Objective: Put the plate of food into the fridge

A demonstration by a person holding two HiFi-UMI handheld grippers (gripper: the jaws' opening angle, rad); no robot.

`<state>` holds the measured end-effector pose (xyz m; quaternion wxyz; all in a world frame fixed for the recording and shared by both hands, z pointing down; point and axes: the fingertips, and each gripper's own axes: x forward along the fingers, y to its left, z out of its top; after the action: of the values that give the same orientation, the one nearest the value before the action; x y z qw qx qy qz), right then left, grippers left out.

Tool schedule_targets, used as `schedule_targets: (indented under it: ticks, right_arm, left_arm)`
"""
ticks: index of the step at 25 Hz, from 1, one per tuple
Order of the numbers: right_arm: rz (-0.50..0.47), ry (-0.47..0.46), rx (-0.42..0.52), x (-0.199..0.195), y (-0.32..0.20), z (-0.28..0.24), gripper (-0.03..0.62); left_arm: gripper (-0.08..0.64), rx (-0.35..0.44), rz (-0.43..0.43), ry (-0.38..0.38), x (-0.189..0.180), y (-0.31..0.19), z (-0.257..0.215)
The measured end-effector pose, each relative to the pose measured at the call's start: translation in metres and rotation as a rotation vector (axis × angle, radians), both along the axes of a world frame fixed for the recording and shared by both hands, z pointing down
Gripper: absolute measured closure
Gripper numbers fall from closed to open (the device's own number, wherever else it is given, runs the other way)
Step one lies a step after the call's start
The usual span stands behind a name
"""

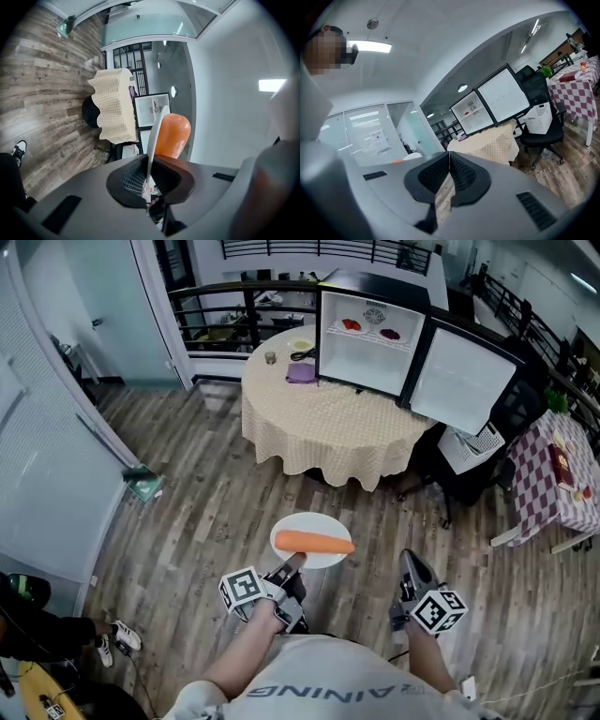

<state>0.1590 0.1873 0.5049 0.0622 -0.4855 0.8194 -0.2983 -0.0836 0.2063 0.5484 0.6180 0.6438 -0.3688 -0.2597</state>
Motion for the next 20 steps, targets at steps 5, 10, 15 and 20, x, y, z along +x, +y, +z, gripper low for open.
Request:
schedule_targets:
  ticks: [5, 10, 15, 20]
  right_arm:
    - [-0.021, 0.014, -0.021, -0.041, -0.048, 0.001, 0.569]
    - [-0.029, 0.024, -0.004, -0.070, -0.089, -0.003, 0.569]
    - [-0.020, 0.032, -0.020, -0.075, -0.115, 0.002, 0.569]
    - [-0.025, 0.014, -0.041, -0.074, -0.146, 0.013, 0.569]
  left_arm:
    - [0.535, 0.006, -0.004, 0.007, -0.032, -0.044, -0.003]
    - [0.535, 0.008, -0.015, 0.029, -0.061, -0.079, 0.000]
    - [0.535, 0.009, -0.024, 0.034, -0.072, -0.110, 0.002]
    - [0.535, -0.023, -0.019, 0.005, -0.069, -0.136, 0.010]
